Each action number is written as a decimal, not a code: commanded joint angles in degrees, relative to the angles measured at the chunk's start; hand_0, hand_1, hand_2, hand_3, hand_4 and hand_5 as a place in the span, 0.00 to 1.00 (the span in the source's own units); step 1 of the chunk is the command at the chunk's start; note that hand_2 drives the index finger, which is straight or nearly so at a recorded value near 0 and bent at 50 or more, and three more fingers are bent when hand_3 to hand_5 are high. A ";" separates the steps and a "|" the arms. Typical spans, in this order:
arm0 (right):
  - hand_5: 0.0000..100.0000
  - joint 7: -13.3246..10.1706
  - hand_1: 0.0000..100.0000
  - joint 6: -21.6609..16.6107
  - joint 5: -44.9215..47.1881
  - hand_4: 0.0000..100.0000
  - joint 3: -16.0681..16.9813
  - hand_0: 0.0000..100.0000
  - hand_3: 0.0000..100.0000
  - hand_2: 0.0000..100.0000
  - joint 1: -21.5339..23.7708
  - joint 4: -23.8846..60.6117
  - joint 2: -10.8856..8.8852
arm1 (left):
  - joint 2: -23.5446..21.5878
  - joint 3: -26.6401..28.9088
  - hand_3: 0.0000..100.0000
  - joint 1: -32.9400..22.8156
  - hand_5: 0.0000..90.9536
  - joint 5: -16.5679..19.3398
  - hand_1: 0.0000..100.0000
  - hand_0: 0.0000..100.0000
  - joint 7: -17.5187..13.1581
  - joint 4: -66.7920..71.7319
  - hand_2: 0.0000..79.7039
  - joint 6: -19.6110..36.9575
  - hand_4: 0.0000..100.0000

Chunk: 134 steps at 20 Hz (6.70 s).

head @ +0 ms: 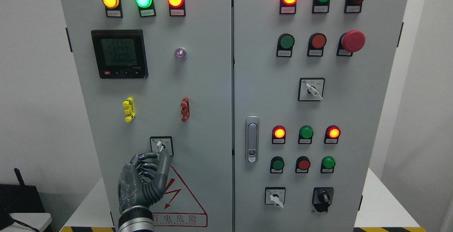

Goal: Turn on light switch 1

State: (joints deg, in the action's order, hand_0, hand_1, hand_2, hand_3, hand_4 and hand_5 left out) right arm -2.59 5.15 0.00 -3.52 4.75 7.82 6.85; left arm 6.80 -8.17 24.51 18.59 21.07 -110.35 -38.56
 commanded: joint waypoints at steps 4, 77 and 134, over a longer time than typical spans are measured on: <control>0.00 0.04 0.39 0.04 1.05 0.00 0.00 0.12 0.00 0.00 0.00 0.00 0.00 | 0.05 -0.18 0.70 0.53 0.94 -0.04 0.33 0.31 0.03 0.05 0.51 -0.82 0.80; 0.00 0.04 0.39 0.04 0.97 0.00 0.00 0.12 0.00 0.00 0.00 0.00 0.00 | -0.04 -0.18 0.69 3.70 0.94 -0.04 0.34 0.32 -0.06 1.89 0.51 -4.07 0.80; 0.00 0.04 0.39 0.04 1.05 0.00 0.00 0.12 0.00 0.00 0.00 0.00 0.00 | -0.04 -0.18 0.80 4.31 0.95 -0.39 0.25 0.57 -0.32 2.60 0.55 -4.07 0.87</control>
State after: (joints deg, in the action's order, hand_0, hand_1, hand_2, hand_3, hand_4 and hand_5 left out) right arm -2.59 5.15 0.00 -3.52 4.75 7.82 6.86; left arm 6.76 -8.35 28.82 18.23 20.74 -107.76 -42.61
